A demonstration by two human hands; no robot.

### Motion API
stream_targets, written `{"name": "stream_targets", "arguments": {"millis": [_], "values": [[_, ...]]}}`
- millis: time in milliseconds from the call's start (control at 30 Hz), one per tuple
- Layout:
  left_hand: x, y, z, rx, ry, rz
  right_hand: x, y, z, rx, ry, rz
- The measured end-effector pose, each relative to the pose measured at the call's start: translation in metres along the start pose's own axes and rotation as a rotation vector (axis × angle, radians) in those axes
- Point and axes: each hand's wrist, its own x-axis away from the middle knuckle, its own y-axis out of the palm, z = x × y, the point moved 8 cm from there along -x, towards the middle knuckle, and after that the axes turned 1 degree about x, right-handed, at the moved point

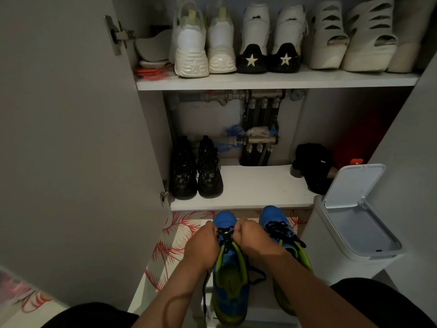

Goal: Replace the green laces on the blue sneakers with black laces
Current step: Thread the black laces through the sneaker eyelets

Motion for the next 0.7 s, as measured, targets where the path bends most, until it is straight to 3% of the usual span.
{"name": "stream_targets", "arguments": {"millis": [133, 233, 333, 500, 700], "values": [[-0.005, -0.001, -0.008, 0.155, -0.061, 0.004, 0.000, -0.007, 0.010, -0.127, 0.074, 0.048], [-0.006, -0.008, -0.009, 0.188, -0.033, 0.042, -0.002, -0.013, 0.008, -0.151, 0.031, 0.052], [-0.007, -0.012, 0.000, 0.110, 0.082, 0.055, -0.004, -0.010, -0.002, -0.004, -0.049, 0.005], [-0.012, -0.002, 0.011, -0.284, 0.206, -0.036, -0.011, -0.007, -0.007, 0.176, -0.060, -0.085], [-0.012, 0.006, 0.017, -0.317, 0.241, -0.001, -0.013, 0.002, -0.009, 0.228, -0.071, -0.086]]}}
